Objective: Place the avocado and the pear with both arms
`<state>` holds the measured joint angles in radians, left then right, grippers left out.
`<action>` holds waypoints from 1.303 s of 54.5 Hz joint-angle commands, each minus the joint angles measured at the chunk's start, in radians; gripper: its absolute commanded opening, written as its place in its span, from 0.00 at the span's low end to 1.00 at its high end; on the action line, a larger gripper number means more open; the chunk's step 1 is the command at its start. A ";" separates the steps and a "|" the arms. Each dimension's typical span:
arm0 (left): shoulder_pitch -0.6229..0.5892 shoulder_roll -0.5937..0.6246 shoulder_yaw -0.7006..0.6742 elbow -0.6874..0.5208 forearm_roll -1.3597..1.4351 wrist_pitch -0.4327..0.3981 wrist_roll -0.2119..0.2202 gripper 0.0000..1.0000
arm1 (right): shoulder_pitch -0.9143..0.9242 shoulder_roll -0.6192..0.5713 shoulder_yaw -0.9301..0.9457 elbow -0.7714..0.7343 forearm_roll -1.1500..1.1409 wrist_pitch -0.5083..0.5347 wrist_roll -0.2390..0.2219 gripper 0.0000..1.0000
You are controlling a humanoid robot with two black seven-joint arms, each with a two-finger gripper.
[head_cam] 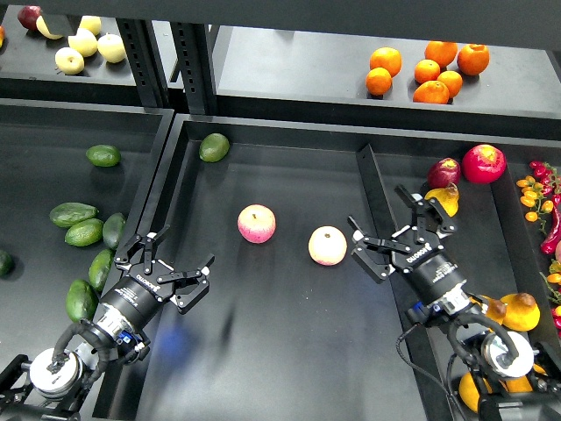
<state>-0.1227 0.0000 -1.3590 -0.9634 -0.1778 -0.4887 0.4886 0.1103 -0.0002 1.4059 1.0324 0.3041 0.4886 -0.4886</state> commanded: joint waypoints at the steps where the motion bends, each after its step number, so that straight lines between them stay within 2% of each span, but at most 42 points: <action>1: 0.002 0.000 0.017 0.005 0.001 0.000 0.000 0.99 | -0.020 0.000 0.007 0.008 0.007 0.000 0.000 1.00; 34: -0.012 0.000 0.063 0.041 0.000 0.000 0.000 0.99 | -0.110 0.000 -0.076 0.078 0.089 0.000 0.000 1.00; 53: -0.100 0.000 0.061 0.032 0.000 0.000 0.000 0.99 | -0.075 0.000 -0.077 0.112 0.089 0.000 0.000 1.00; 63: -0.158 0.000 0.055 0.025 0.000 0.000 0.000 0.99 | -0.037 0.000 -0.067 0.126 0.089 -0.085 0.000 1.00; 71: -0.163 0.000 0.058 0.012 0.000 0.000 -0.007 0.99 | -0.029 0.000 -0.067 0.126 0.089 -0.090 0.000 1.00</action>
<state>-0.2812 0.0000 -1.3047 -0.9429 -0.1780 -0.4887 0.4887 0.0750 0.0000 1.3388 1.1583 0.3926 0.4063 -0.4888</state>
